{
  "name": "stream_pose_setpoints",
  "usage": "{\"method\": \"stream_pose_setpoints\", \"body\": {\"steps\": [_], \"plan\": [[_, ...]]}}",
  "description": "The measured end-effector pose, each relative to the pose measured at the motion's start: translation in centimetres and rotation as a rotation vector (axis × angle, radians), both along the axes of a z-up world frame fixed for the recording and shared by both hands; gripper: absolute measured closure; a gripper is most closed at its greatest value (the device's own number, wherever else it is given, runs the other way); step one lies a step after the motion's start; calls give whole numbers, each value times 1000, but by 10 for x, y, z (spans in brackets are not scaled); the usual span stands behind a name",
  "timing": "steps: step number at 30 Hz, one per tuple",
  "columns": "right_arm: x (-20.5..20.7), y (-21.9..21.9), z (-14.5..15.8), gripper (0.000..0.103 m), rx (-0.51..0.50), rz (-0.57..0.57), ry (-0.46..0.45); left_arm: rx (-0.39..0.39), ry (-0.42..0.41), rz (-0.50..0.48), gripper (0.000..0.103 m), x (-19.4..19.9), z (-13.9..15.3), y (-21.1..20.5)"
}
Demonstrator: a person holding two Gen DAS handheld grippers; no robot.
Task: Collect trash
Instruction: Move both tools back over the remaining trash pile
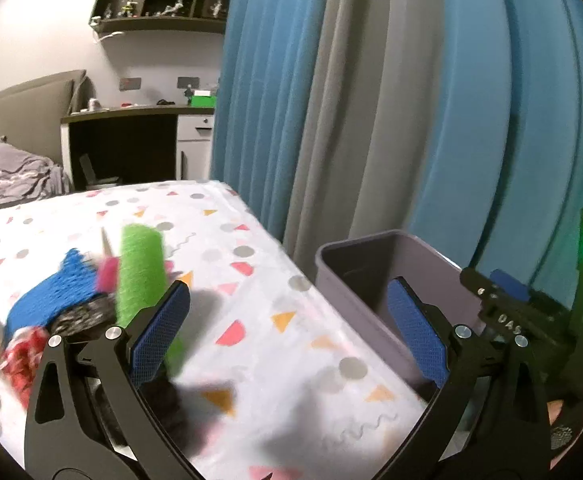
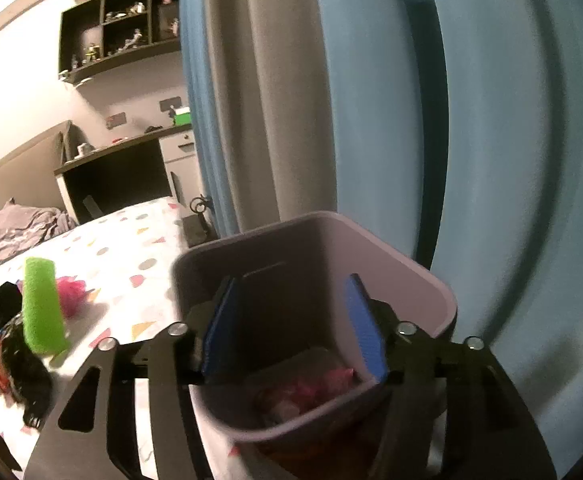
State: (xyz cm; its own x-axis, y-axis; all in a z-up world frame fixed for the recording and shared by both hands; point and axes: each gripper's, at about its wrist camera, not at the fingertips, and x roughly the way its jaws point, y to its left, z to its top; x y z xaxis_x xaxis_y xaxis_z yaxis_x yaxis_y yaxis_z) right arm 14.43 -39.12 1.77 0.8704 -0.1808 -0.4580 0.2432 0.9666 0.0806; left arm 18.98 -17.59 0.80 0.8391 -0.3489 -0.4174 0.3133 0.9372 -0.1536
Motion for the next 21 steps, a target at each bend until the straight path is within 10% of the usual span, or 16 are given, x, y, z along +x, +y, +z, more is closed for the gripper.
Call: {"method": "stream_pose_setpoints", "body": {"steps": [21], "plan": [[-52, 113, 12, 23, -12, 181, -55, 28, 37, 196, 6, -79, -15, 111]]}}
